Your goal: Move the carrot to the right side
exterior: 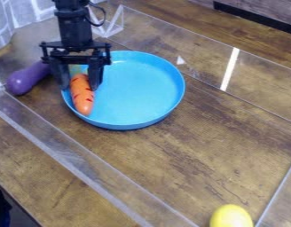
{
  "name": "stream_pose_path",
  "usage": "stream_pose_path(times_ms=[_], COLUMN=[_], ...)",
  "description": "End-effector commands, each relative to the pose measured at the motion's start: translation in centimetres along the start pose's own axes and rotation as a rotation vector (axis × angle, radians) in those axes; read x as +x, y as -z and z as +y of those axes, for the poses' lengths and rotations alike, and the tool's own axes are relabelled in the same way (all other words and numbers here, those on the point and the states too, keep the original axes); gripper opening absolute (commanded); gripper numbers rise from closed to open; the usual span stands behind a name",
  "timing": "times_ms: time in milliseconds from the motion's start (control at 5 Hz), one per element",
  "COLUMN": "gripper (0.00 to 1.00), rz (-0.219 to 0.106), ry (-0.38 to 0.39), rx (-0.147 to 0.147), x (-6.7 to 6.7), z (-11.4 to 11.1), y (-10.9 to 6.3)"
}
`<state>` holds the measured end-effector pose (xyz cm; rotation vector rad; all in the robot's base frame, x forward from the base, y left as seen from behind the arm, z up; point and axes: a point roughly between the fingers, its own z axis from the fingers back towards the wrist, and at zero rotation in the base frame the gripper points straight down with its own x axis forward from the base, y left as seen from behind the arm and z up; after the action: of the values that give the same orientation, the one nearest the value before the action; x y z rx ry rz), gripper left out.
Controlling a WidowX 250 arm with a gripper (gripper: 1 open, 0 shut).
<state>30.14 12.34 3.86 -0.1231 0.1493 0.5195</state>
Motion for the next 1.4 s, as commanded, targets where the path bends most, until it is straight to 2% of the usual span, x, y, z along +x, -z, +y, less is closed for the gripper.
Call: stream_pose_path(times_ms=[0,1200], gripper=[0.0,0.0], rz=[-0.048,-0.084], ry=[-0.004,0.108], rx=[0.001,0.052], x=[0.7,0.3], z=[0.2,-1.7], y=[-1.2,-2.6])
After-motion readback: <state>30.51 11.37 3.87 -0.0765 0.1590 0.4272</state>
